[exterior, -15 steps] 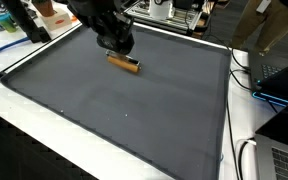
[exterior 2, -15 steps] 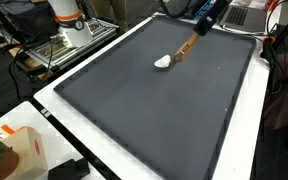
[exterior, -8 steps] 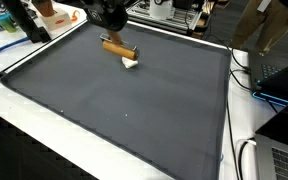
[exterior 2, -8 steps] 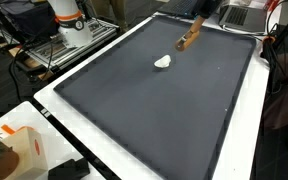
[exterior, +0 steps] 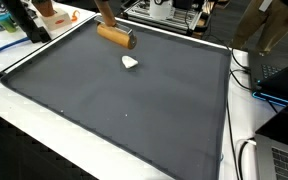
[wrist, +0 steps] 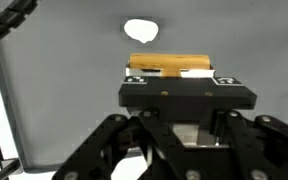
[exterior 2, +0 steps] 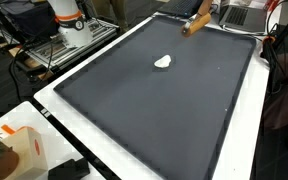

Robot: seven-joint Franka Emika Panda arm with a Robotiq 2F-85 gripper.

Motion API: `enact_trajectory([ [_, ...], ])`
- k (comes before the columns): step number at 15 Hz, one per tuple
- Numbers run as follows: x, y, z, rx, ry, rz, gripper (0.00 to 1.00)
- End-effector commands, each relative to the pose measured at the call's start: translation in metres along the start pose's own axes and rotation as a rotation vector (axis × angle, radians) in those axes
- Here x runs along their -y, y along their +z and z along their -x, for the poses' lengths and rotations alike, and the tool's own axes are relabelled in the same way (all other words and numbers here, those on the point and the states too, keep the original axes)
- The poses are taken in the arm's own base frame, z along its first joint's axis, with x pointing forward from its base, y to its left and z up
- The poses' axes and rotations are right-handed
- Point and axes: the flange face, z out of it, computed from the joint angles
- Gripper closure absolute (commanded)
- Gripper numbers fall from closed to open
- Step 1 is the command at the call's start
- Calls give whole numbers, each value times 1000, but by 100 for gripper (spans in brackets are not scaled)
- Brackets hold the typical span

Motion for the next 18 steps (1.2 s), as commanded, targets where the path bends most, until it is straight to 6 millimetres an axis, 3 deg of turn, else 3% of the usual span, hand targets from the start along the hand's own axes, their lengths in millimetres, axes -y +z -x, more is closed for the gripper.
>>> enact_trajectory([
  [1, -14, -4, 17, 32, 51, -17, 77],
  [2, -6, -2, 5, 12, 21, 4, 77],
  [3, -7, -2, 6, 15, 23, 5, 52],
  [6, -6, 1, 5, 20, 21, 7, 52],
  [7, -5, 3, 4, 21, 21, 8, 77],
  [9, -15, -2, 3, -19, 36, 13, 77],
  [12, -45, -11, 8, -40, 47, -15, 77],
  [18, -97, -18, 34, -34, 73, -164, 77],
])
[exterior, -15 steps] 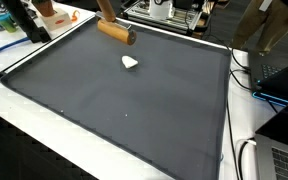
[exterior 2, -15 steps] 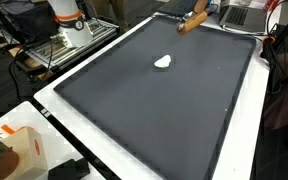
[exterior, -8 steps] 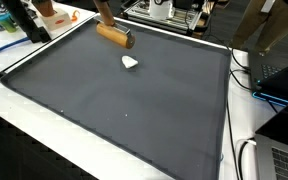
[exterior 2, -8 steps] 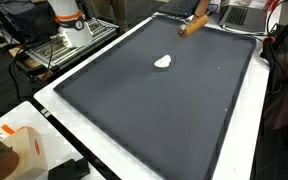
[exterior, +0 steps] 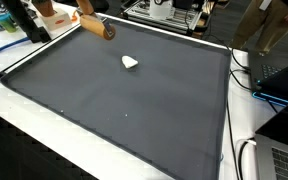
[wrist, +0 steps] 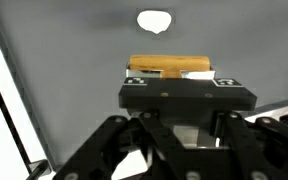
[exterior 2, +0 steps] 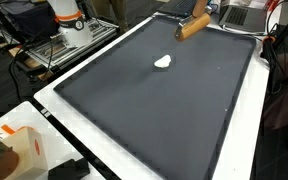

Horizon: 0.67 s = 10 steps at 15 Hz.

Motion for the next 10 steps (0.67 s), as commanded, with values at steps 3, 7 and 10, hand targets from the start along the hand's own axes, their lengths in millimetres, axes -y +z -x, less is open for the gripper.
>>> enact_trajectory([
  [3, -31, -1, 47, 61, -17, -120, 77],
  [7, -34, 7, 79, 75, -18, -141, 77],
  [10, -31, 8, 68, 81, -20, -106, 52],
])
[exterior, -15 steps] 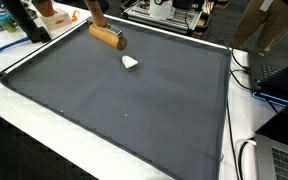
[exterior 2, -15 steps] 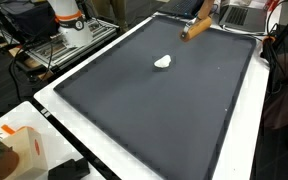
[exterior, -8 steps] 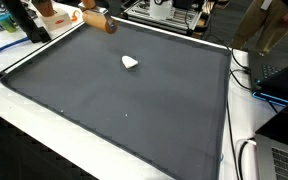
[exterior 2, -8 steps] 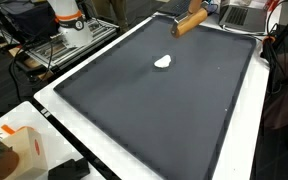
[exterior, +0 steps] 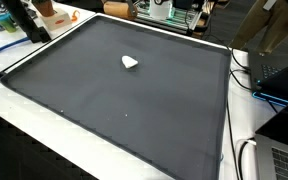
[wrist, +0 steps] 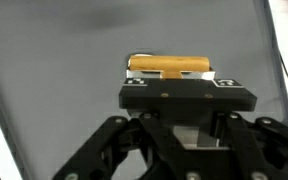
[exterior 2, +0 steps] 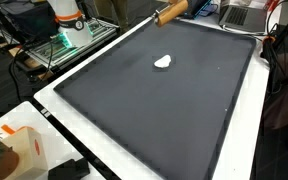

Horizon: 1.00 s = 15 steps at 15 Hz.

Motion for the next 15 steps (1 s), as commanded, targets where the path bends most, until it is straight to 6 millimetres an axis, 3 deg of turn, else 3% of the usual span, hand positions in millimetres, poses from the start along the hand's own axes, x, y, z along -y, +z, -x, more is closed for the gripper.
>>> enact_trajectory([
  [1, -1, 1, 8, 2, -2, 2, 52],
  [4, -2, 2, 21, 3, -5, 3, 52],
  [7, -4, 4, 21, 1, -7, 2, 52],
  [8, -4, 4, 21, 1, -8, 2, 77],
  [15, -19, -2, 33, -71, -29, 1, 77],
])
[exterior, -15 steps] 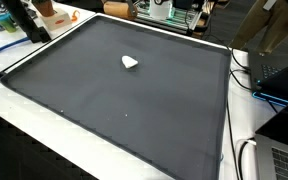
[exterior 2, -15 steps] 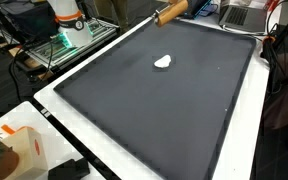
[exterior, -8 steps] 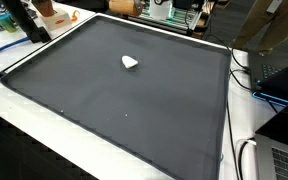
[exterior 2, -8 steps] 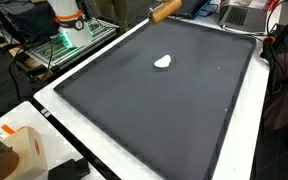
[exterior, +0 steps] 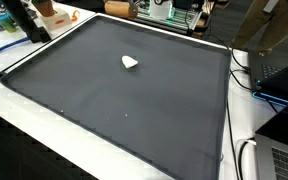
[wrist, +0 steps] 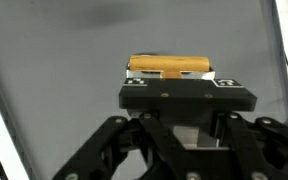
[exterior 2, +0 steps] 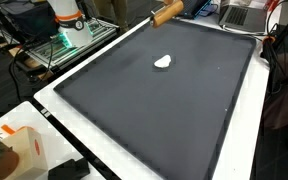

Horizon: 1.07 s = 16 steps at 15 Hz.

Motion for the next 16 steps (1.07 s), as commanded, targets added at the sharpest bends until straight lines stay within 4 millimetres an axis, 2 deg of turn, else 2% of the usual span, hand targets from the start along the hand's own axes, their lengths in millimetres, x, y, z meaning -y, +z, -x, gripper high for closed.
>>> enact_trajectory([
  [1, -13, -7, 19, -59, -29, -16, 77],
  [6, -20, -6, 32, -110, -55, -27, 77],
  [16, -12, 10, 52, -207, -125, -42, 77],
])
